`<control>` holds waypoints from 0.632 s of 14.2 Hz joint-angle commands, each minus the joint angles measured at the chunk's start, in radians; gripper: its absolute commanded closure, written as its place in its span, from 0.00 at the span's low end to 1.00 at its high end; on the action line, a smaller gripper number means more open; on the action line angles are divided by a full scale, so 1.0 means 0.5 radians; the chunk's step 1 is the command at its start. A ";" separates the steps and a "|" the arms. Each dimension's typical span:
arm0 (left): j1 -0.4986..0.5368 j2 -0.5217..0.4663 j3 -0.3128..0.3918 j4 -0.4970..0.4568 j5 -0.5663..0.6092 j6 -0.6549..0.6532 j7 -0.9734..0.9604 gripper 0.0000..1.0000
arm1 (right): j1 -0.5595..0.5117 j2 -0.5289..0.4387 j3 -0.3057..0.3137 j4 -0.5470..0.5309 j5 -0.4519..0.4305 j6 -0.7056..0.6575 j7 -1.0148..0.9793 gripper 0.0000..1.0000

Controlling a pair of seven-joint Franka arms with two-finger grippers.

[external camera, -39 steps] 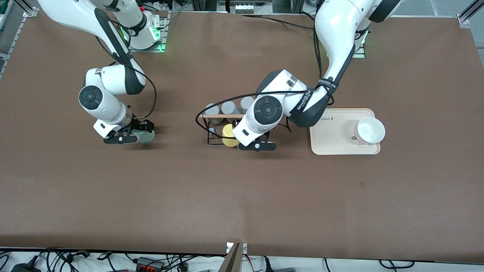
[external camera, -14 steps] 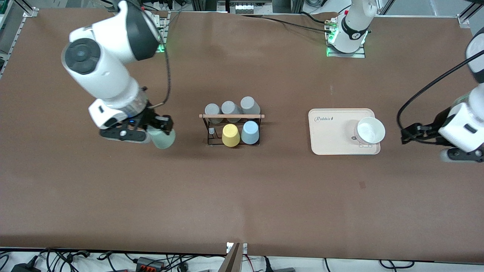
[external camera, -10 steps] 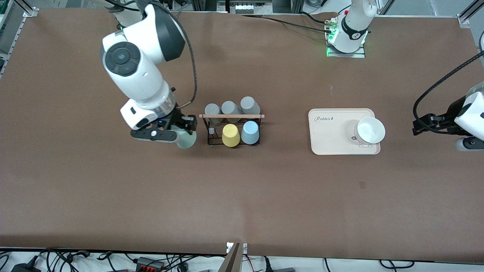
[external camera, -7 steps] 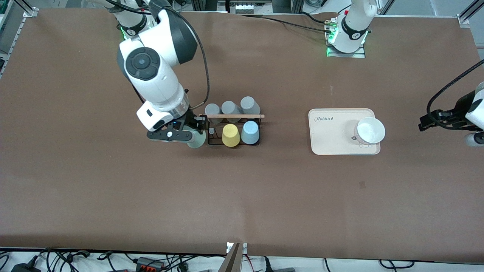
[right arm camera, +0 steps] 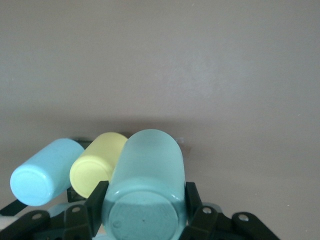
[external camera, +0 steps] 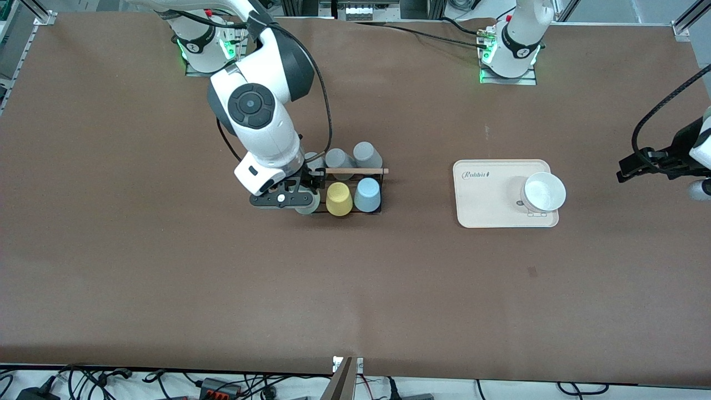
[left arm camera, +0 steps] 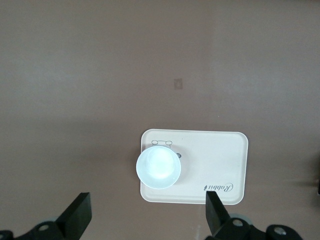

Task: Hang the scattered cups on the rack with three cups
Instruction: 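Lower the teal cup onto a rack peg beside the yellow cup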

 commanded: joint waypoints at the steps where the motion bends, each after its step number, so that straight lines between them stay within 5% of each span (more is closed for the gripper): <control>1: 0.005 -0.118 -0.014 -0.185 -0.032 0.094 0.009 0.00 | 0.020 0.014 0.030 -0.031 0.024 0.007 0.000 0.77; 9: -0.004 -0.099 -0.017 -0.182 -0.035 0.119 0.009 0.00 | 0.035 0.041 0.030 -0.102 -0.010 0.016 -0.003 0.77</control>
